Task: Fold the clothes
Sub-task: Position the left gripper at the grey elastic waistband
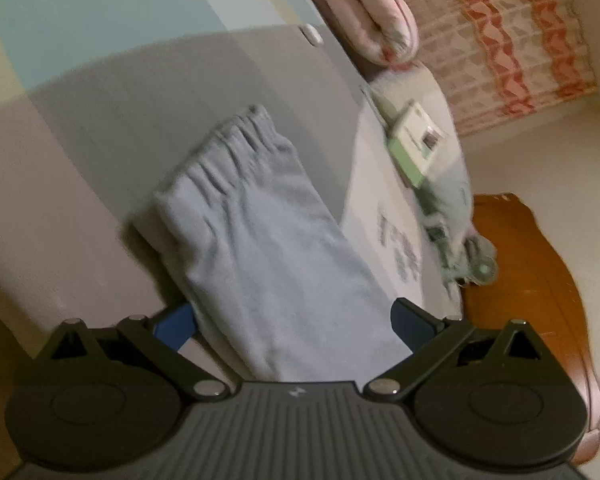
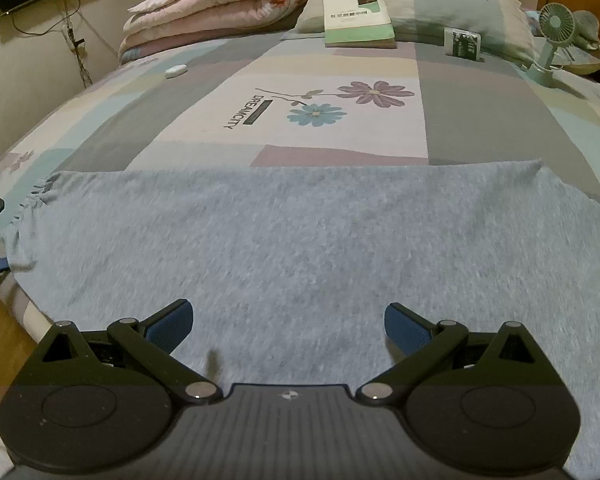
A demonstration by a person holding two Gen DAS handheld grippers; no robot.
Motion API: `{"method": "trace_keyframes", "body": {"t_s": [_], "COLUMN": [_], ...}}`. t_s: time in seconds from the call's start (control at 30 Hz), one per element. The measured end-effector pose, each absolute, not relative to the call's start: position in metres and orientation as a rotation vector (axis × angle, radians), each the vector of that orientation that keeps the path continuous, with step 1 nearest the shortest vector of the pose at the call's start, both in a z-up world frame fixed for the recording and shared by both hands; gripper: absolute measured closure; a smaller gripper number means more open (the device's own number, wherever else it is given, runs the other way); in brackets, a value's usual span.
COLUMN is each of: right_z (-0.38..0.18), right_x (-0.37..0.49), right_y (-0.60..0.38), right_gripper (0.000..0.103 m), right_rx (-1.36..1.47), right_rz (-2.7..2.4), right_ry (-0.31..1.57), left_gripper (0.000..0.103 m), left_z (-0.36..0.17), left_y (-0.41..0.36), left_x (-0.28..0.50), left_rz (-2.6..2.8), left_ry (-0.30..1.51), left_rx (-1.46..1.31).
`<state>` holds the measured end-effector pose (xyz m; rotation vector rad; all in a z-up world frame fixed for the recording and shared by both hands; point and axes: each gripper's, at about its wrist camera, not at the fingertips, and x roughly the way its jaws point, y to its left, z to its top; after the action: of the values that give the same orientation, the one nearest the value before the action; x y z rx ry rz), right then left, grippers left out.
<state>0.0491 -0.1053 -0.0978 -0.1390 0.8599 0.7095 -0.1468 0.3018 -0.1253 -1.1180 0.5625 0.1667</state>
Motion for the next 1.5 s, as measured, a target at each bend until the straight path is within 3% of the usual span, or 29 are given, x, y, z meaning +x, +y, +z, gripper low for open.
{"method": "trace_keyframes", "body": {"t_s": [0.6, 1.17, 1.43, 1.5], "right_z": [-0.100, -0.104, -0.108, -0.108], "right_x": [0.043, 0.042, 0.041, 0.041], "right_y": [-0.099, -0.100, -0.097, -0.097], "right_gripper": [0.000, 0.000, 0.000, 0.000], "right_rx": [-0.185, -0.192, -0.209, -0.210], "right_rz": [0.715, 0.701, 0.704, 0.705], "right_ry": [0.860, 0.870, 0.879, 0.879], "left_gripper": [0.003, 0.006, 0.005, 0.005], "left_z": [-0.120, -0.124, -0.092, -0.099], "left_y": [0.303, 0.311, 0.281, 0.282], "left_x": [-0.141, -0.142, -0.127, -0.128], "left_rz": [0.163, 0.294, 0.247, 0.234], "left_ry": [0.372, 0.350, 0.372, 0.367], "left_rx": [-1.125, -1.146, -0.859, -0.894]}}
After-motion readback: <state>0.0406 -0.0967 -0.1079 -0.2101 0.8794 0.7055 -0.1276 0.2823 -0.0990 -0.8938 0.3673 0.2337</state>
